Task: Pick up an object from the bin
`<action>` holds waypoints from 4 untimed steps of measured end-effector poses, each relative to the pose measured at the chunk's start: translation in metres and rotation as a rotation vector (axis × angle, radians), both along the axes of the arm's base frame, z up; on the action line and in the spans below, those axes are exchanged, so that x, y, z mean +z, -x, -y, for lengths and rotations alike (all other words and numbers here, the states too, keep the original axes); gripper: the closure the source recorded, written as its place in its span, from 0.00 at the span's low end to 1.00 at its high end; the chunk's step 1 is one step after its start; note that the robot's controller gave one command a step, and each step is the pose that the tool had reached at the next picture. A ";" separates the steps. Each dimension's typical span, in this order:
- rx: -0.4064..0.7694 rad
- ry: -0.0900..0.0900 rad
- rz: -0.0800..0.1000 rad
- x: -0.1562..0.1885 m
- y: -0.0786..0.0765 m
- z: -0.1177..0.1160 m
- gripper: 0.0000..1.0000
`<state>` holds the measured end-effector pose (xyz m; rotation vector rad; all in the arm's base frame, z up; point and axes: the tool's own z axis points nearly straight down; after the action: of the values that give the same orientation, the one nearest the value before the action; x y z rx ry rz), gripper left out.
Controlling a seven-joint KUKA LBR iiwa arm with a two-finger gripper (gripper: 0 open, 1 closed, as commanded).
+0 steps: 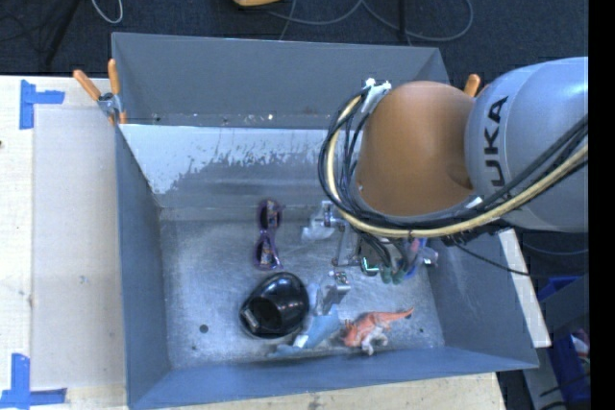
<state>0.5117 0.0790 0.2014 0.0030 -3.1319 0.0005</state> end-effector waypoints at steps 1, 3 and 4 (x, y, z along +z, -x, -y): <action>-0.003 -0.001 0.008 0.004 -0.002 0.001 0.00; 0.086 0.000 0.007 -0.061 0.015 0.004 0.00; 0.103 -0.001 0.007 -0.083 0.012 0.060 0.00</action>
Offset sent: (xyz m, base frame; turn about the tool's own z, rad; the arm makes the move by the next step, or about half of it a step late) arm -0.0327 -0.1013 -0.1314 -0.2762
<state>0.4993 0.0192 0.1180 0.1639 -3.1346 -0.0006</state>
